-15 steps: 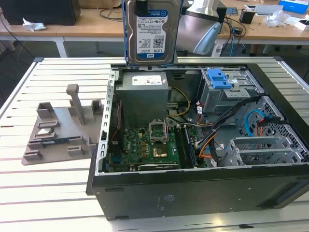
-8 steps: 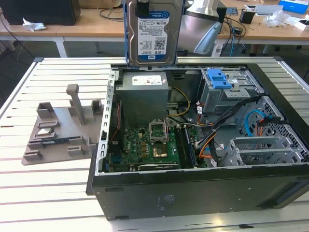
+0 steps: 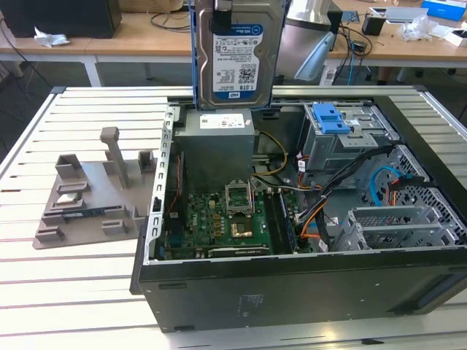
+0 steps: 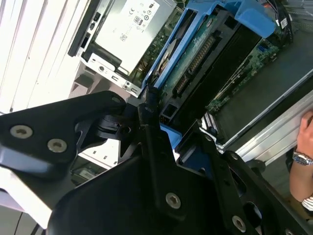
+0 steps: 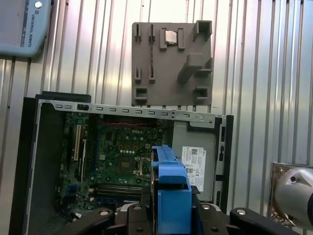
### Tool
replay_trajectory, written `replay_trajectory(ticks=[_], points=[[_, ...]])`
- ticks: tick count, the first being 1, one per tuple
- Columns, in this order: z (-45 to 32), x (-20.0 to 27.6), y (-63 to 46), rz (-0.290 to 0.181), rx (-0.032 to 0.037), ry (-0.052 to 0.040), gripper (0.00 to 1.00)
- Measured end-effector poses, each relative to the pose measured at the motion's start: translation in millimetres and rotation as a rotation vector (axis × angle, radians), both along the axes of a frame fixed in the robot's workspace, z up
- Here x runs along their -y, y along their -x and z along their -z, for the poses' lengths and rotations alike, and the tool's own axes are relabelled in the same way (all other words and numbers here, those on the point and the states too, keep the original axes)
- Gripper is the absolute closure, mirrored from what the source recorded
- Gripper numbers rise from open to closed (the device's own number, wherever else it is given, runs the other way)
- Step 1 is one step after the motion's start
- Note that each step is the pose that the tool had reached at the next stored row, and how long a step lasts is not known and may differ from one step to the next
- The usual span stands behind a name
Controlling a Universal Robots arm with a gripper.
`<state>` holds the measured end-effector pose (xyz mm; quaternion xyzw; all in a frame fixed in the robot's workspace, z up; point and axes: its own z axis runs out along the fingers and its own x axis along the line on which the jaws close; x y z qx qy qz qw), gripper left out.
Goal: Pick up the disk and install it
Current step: 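Pick up the disk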
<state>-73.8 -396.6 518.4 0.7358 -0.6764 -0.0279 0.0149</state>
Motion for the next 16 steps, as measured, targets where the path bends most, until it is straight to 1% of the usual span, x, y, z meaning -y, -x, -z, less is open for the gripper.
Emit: replay_trajectory(ticks=[1, 5, 6, 8, 12, 14, 16], points=[[0.1, 3.8, -1.3, 0.0, -0.0001, 0.0, 0.63], [0.3, 9.2, -4.0, 0.0, -0.0004, -0.0001, 0.63], [0.4, 12.3, -5.7, 0.0, -0.0008, 0.0, 0.63], [0.7, 15.8, -9.4, 0.0, -0.0012, -0.0001, 0.63], [1.0, 19.6, -18.2, 0.0, -0.0019, 0.0001, 0.63], [1.2, 20.5, -23.9, 0.0, -0.0021, 0.0, 0.63], [1.2, 21.0, -27.2, 0.0, -0.0023, 0.0001, 0.63]])
